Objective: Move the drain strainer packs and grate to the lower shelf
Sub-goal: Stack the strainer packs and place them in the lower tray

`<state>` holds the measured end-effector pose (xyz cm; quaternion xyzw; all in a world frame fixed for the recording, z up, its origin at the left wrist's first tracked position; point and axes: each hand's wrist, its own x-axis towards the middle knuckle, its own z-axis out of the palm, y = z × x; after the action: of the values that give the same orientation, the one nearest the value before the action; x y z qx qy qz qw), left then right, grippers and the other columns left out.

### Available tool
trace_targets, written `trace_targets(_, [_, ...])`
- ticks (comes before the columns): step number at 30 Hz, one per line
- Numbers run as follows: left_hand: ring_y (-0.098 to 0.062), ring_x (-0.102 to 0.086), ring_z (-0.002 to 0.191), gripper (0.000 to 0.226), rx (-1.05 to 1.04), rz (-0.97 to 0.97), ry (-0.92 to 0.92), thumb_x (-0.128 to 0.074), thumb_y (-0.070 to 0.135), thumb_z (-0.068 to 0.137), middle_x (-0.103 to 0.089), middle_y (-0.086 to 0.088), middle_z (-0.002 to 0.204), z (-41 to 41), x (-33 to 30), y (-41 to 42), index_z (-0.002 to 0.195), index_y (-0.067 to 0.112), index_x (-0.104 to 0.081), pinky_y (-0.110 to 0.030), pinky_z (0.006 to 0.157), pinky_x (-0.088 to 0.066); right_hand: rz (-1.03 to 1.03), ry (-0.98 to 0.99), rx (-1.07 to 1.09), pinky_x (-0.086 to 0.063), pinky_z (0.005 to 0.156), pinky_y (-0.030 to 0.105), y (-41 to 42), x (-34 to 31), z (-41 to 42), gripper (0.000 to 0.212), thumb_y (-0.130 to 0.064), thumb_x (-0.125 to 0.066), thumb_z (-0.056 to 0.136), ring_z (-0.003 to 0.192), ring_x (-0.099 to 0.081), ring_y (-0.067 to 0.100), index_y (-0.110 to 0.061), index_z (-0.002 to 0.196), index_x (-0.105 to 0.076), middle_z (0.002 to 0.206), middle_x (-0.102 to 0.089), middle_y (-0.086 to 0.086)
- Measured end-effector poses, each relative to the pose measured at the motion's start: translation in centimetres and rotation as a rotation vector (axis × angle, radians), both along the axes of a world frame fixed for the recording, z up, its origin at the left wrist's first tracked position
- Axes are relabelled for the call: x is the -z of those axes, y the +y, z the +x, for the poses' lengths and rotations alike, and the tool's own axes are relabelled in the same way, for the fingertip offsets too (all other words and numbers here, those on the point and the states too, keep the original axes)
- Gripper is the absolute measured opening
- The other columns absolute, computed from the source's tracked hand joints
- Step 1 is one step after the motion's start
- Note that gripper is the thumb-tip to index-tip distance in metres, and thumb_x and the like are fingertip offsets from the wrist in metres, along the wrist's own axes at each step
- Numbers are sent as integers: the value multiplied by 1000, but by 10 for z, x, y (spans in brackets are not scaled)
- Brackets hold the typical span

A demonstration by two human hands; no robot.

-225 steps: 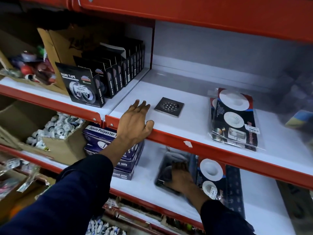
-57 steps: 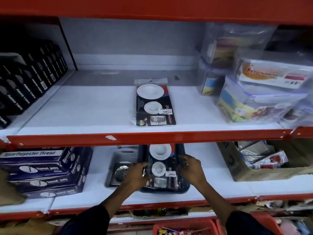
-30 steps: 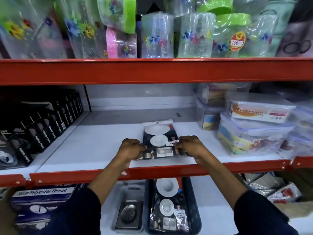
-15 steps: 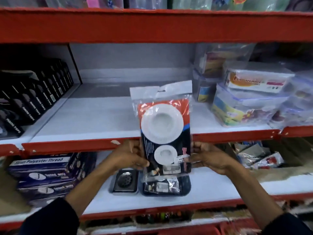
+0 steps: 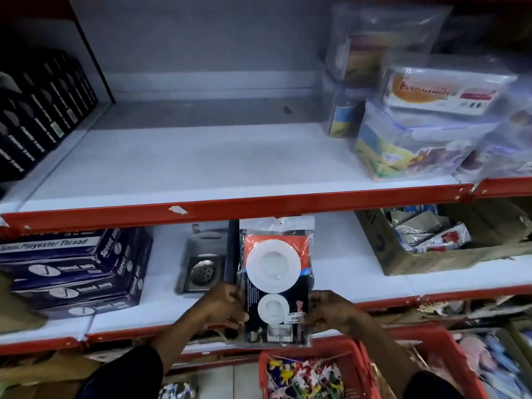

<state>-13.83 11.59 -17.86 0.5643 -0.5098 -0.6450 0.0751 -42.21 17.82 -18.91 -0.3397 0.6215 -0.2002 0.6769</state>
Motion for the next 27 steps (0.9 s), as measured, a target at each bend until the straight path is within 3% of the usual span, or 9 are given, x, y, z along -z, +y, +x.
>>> trace_targets(5, [-31,-69,78,43,-68,8,15,-75,-14,75,-58,-13,89,0,13,-13,109,1,-55,-43,64,-63,-7,8,79,-58,65,37,-15,12,1,51,15,-73,78,77,-71,26,2,125,-58,98,-70,21])
trace_targets(8, [-30,-70,82,46,-106,-57,6,-77,-9,76,-63,-16,97,-5,11,-31,115,2,-57,-41,69,-64,-74,66,183,-59,79,45,-34,13,2,52,14,-77,75,85,-71,28,0,122,-60,112,-70,22])
trace_targets(12, [-28,-71,80,44,-230,-133,21,-70,-13,80,-67,-18,97,-15,10,-56,120,-4,-56,-41,67,-62,-188,179,235,-59,65,35,-64,9,8,54,7,-79,76,84,-71,25,-1,127,-61,107,-71,15])
trace_targets(14, [-35,-69,94,43,-278,-211,-12,-69,-12,82,-70,-21,99,-23,11,-66,122,-4,-57,-45,81,-58,-267,301,260,-59,85,39,-74,8,12,59,1,-80,78,104,-69,26,-3,132,-59,120,-70,11])
trace_targets(16, [-28,-68,98,33,-242,-364,-135,-71,0,84,-73,-16,102,-30,13,-71,116,4,-64,-36,84,-53,-365,466,250,-54,95,36,-77,6,16,53,-7,-78,80,110,-66,25,-7,130,-60,118,-69,7])
trace_targets(18, [-15,-65,80,10,-122,-544,-298,-69,15,88,-69,-1,88,-32,16,-71,97,19,-71,-27,73,-50,-463,584,189,-50,86,27,-76,6,23,48,-11,-74,81,101,-67,25,-9,128,-61,108,-71,5])
trace_targets(21, [-6,-59,59,22,12,-679,-371,-61,21,91,-68,6,77,-35,27,-71,112,19,-69,-22,59,-43,-605,682,15,-42,95,17,-74,10,33,61,-11,-75,82,122,-61,24,-15,139,-55,133,-65,4])
trace_targets(24, [-26,-71,86,43,87,-645,-393,-58,18,93,-76,-13,100,-43,33,-75,136,13,-54,-29,75,-53,-637,784,-334,-34,118,34,-74,24,42,71,-19,-70,88,150,-29,29,-25,152,-40,161,-34,4])
trace_targets(27, [-31,-70,99,53,96,-546,-379,-56,16,95,-72,-17,112,-51,39,-77,146,12,-41,-29,80,-53,-600,909,-478,-26,123,44,-75,37,47,67,-28,-63,94,156,-8,32,-31,154,-35,169,-8,3])
